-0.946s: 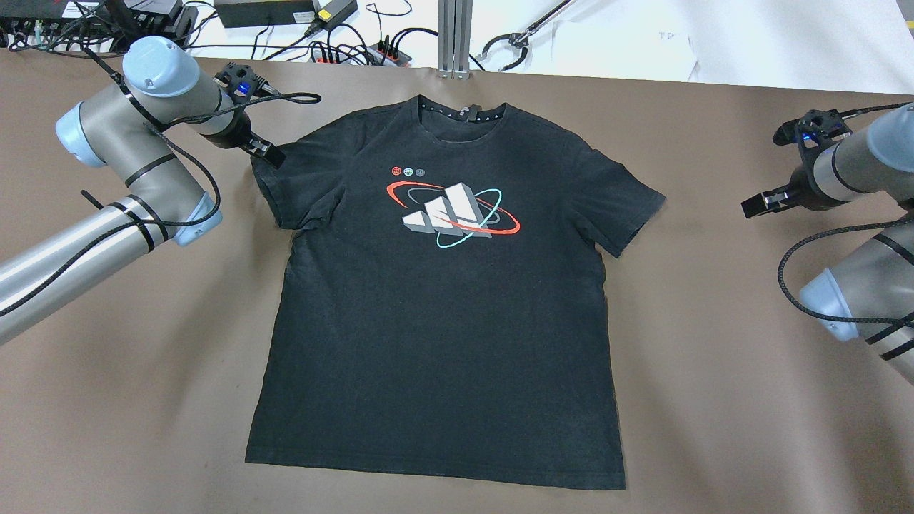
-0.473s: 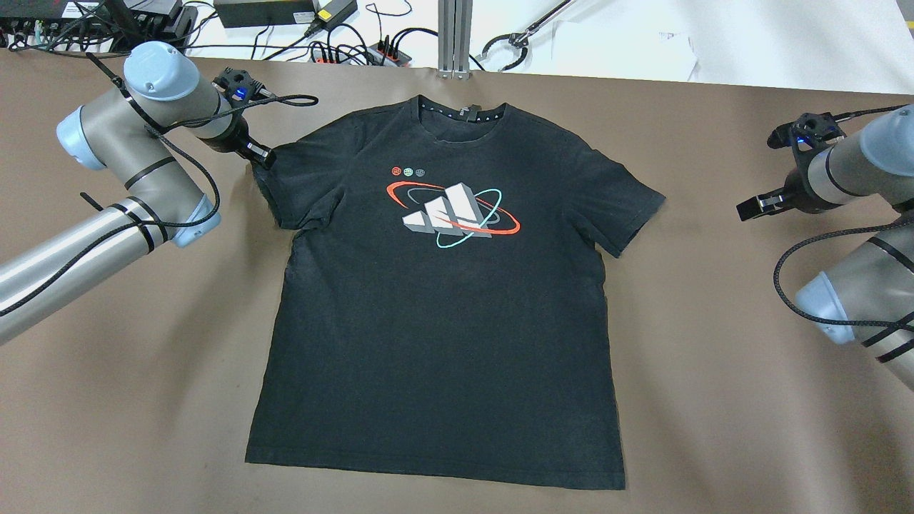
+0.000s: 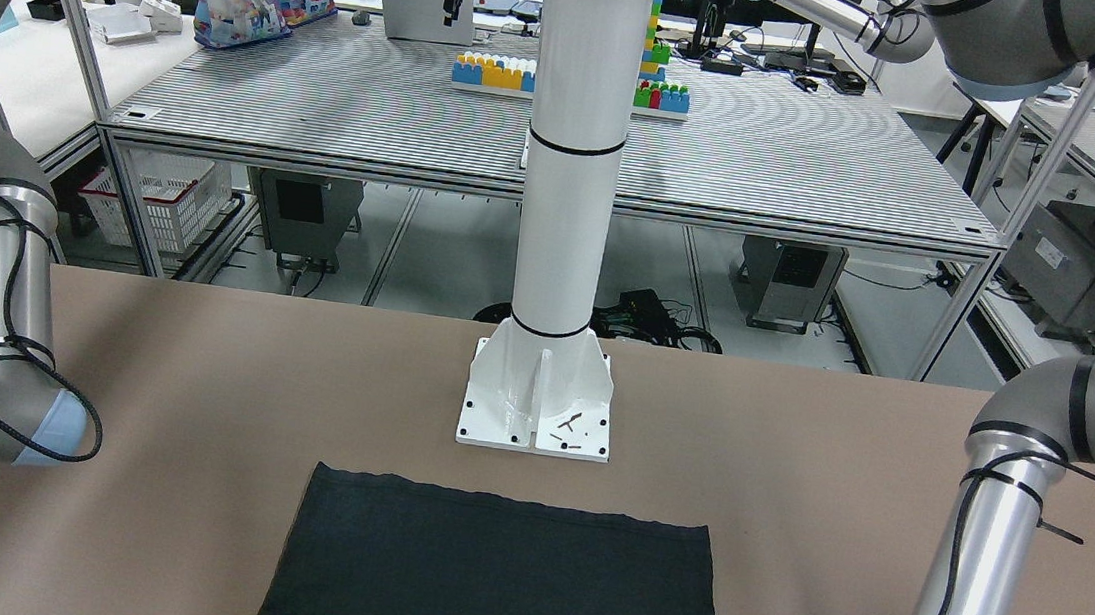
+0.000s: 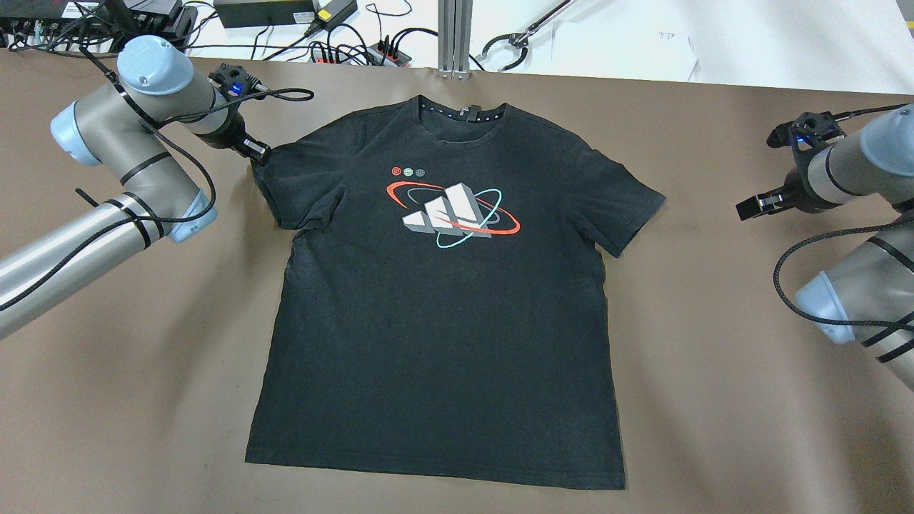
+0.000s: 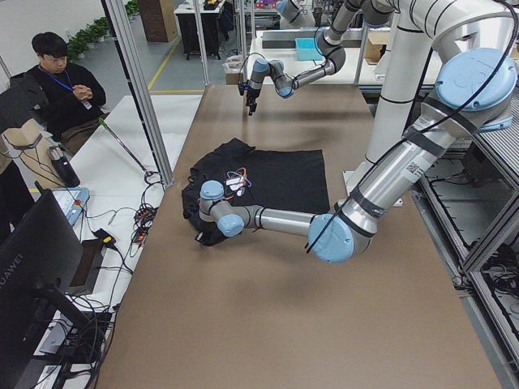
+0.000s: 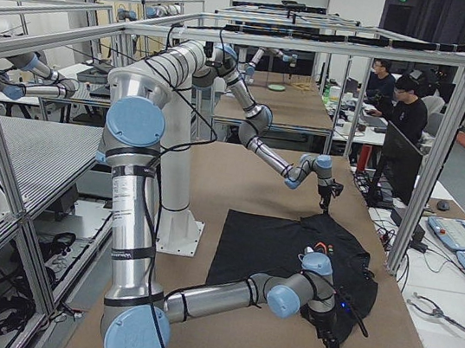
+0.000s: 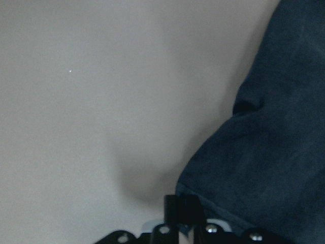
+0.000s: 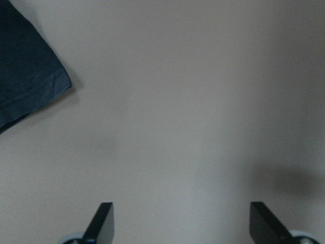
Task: Fold clothes
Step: 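Move the left gripper to its nearest sleeve while the right approaches the other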
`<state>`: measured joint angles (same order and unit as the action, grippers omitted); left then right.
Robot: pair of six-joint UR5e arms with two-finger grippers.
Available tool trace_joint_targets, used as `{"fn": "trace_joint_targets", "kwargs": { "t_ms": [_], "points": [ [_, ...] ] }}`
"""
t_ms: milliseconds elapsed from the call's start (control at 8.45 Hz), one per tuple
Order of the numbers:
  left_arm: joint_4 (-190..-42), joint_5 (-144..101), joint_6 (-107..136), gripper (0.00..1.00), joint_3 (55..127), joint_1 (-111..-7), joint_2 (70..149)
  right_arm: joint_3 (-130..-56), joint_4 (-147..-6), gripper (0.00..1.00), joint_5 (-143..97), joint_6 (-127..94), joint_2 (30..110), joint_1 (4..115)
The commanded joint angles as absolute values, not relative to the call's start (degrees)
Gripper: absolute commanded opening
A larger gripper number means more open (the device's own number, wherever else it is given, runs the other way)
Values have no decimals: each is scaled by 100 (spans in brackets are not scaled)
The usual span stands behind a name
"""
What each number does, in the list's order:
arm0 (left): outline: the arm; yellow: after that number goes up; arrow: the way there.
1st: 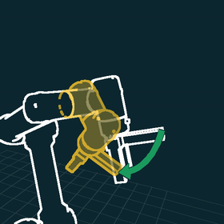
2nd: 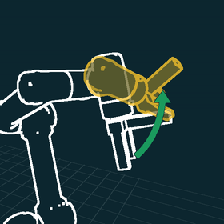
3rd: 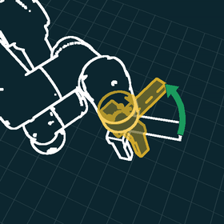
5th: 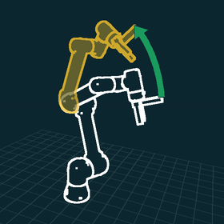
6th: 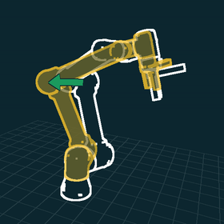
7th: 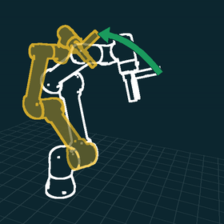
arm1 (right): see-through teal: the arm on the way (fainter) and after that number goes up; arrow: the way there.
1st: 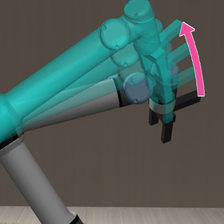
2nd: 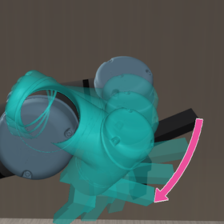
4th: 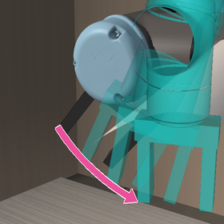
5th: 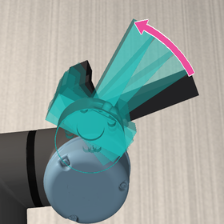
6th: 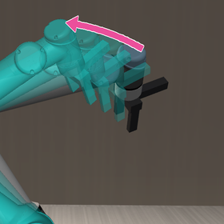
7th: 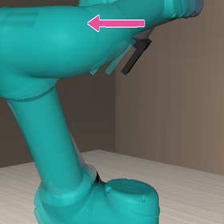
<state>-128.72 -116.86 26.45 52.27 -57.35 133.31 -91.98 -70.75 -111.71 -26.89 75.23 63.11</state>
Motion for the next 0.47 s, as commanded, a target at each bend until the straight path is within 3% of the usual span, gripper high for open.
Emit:
{"fn": "trace_joint_targets", "kwargs": {
  "t_ms": [0,237,355],
  "points": [
    [-12894,-11689,2646,16,5221,-5739,13324,-9176,-7075,94,-11162,-2689,7523,6311],
    [-12902,-11689,2646,0,5229,-5739,13315,-9176,-7075,94,-11153,-2689,7523,6311],
    [-12928,-11689,2654,0,5229,-5748,13315,-9176,-7075,94,-11153,-2689,7523,6311]
  ]
}}
